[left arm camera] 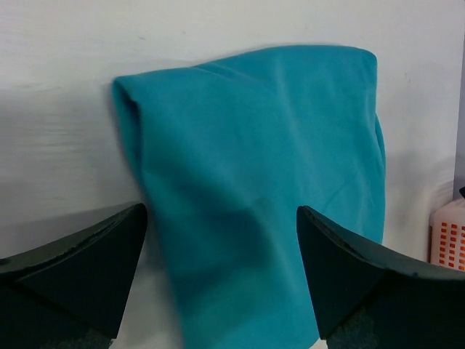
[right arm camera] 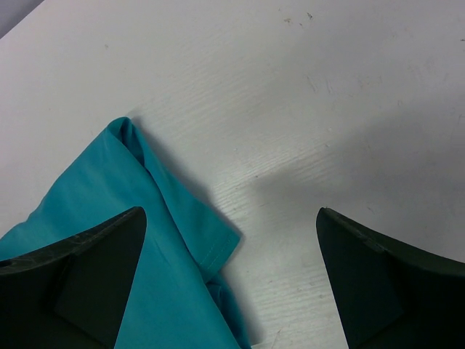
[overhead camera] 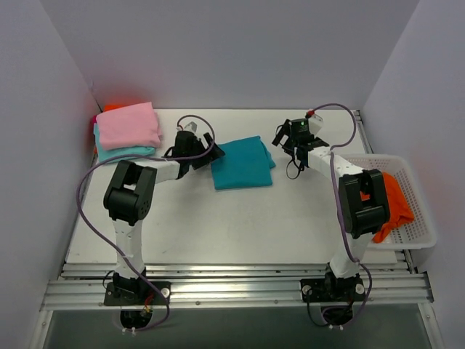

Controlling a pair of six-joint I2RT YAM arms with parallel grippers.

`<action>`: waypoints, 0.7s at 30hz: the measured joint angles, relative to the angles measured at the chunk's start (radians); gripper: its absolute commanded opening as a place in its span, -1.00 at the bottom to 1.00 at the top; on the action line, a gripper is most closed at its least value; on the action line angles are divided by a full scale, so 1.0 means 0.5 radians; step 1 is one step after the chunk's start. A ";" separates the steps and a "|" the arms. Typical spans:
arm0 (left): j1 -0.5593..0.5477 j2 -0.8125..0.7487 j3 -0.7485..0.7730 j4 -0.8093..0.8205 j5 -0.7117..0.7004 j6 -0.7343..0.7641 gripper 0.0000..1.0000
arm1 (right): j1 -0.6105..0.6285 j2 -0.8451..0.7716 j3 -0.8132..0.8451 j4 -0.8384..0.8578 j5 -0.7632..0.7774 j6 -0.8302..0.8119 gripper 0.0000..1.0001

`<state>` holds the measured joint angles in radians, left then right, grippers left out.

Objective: Fold and stack the t-shirts
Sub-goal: Put the neatly folded tshirt into the corner of the board with the left arm

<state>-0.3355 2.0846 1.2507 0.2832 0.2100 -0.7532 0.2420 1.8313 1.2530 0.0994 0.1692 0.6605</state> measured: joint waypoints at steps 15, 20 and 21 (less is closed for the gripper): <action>-0.267 0.346 0.606 -0.460 -0.138 0.031 -0.95 | -0.169 0.007 -0.053 0.063 -0.062 0.000 1.00; -0.233 0.349 0.822 -0.769 -0.183 0.161 -0.95 | -0.201 0.006 -0.100 0.087 -0.127 0.003 1.00; -0.214 0.349 0.873 -0.830 -0.190 0.185 -0.95 | -0.209 0.006 -0.105 0.095 -0.143 0.005 1.00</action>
<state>-0.4427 2.2593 1.6871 -0.1318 0.1150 -0.6605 0.1375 1.8343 1.2003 0.1467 0.0978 0.6632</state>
